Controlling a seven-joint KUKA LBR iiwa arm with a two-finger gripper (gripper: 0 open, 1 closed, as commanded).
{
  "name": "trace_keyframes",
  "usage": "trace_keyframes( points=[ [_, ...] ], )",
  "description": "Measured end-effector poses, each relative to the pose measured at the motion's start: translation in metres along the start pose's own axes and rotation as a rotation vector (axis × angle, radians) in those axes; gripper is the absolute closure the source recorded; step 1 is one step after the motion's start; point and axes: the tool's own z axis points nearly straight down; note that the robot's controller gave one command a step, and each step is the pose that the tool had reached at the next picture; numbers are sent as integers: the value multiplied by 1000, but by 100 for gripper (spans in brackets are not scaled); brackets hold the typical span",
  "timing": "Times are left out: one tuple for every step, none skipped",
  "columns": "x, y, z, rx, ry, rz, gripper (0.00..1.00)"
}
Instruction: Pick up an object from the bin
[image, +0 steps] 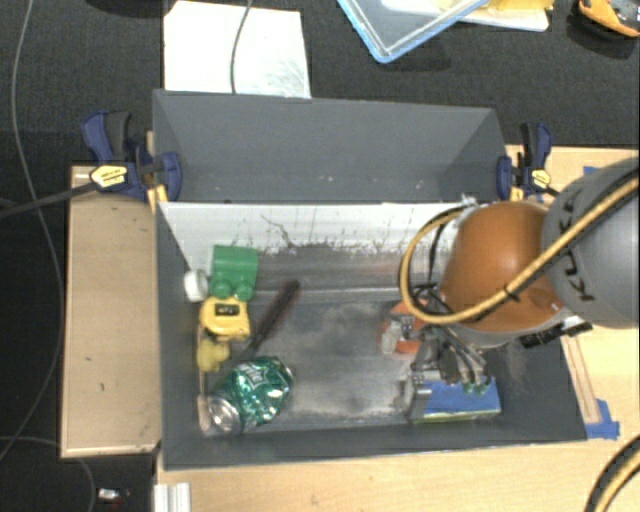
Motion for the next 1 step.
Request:
trace_keyframes(
  points=[
    [-2,0,-3,0,-8,1,0]
  ],
)
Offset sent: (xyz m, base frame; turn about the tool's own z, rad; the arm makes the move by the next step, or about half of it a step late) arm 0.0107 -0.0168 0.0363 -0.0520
